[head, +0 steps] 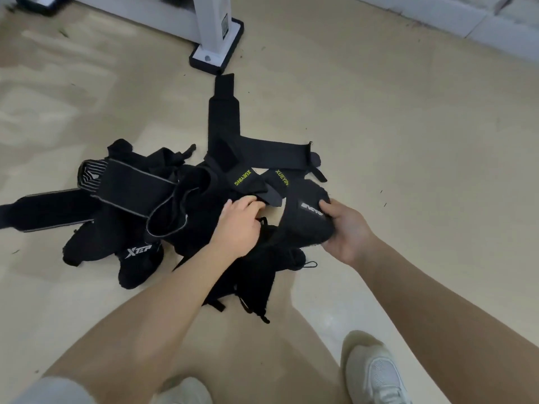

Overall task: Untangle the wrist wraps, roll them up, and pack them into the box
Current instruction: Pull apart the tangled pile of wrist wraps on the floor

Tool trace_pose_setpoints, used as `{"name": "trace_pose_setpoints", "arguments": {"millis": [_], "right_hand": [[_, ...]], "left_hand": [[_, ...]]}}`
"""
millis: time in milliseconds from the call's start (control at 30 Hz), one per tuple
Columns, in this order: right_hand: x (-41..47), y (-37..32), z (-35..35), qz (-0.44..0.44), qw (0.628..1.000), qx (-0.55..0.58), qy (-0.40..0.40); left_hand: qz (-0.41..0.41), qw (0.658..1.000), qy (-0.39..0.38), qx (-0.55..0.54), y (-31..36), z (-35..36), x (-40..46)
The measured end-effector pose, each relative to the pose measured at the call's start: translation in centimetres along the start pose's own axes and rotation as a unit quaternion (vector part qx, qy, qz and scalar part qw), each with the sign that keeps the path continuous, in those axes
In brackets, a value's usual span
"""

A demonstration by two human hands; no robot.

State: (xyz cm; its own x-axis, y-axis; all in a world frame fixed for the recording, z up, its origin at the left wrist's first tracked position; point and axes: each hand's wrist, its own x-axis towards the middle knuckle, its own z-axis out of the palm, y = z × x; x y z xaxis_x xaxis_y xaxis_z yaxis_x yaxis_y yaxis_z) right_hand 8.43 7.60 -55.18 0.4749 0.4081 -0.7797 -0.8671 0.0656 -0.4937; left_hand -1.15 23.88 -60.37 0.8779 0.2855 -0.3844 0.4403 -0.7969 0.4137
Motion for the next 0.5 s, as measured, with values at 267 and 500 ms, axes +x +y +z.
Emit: {"name": "trace_pose_setpoints", "arguments": {"millis": [267, 500], "right_hand": [[-3.1, -4.8, -0.3, -0.166, 0.984, 0.037, -0.060], [-5.0, -5.7, -3.3, -0.236, 0.963, 0.105, -0.078]], "left_hand": [[-0.090, 0.796, -0.225, -0.555, 7.9, -4.8, -2.0], [-0.037, 0.742, -0.397, -0.539, 9.9, -4.4, -3.9]]}}
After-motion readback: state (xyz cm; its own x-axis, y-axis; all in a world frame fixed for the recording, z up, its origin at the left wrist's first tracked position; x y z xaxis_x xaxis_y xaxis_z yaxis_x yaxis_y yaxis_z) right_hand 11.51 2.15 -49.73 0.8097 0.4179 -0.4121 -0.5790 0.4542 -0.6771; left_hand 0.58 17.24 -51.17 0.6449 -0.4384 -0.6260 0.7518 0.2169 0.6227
